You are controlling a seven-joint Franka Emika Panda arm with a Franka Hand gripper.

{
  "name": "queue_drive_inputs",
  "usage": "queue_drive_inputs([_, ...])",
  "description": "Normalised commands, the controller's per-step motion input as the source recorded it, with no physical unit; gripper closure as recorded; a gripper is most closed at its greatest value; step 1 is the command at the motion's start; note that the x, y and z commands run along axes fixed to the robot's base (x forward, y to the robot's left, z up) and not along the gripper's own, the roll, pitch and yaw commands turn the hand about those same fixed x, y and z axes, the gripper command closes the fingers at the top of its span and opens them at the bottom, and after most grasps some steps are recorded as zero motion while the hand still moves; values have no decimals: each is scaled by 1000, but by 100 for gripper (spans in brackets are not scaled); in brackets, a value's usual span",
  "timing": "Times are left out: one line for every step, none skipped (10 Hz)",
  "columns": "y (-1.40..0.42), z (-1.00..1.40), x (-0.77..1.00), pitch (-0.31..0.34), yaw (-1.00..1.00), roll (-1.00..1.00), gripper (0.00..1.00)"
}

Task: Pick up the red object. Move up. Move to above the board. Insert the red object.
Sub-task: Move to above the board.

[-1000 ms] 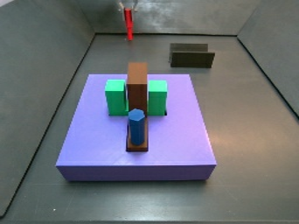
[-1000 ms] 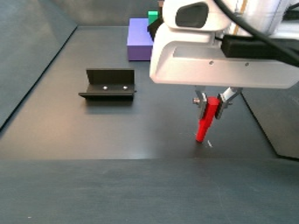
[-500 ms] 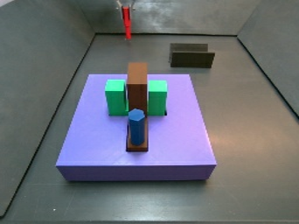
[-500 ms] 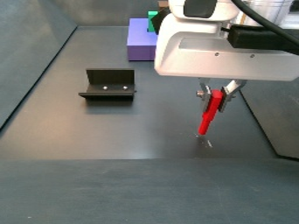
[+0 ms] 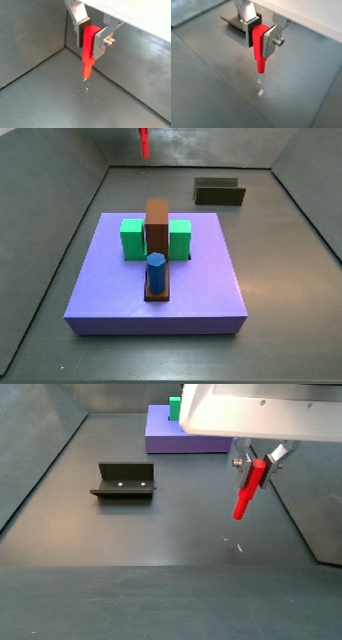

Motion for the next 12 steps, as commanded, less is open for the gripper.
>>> queue_drive_inputs([-4, 1400, -15, 18, -12, -17, 100])
queue_drive_inputs([-12, 1400, -61, 43, -4, 11, 100])
queue_drive_inputs([1, 1400, 0, 31, 1, 11, 100])
queue_drive_inputs([21, 897, 54, 71, -8, -29, 100])
queue_drive_inputs([13, 604, 35, 84, -9, -19, 100])
queue_drive_inputs([3, 345, 18, 55, -2, -3, 100])
queue_drive_inputs([-1, 200, 8, 33, 0, 5, 100])
queue_drive_inputs([-1400, 137, 241, 402, 57, -89, 100])
queue_drive_inputs([-1400, 125, 245, 377, 55, -31, 100])
queue_drive_inputs([-1400, 130, 246, 286, 40, -19, 100])
queue_drive_inputs([-1400, 133, 247, 221, 25, -56, 100])
queue_drive_inputs([-1400, 134, 254, 117, 17, -22, 100])
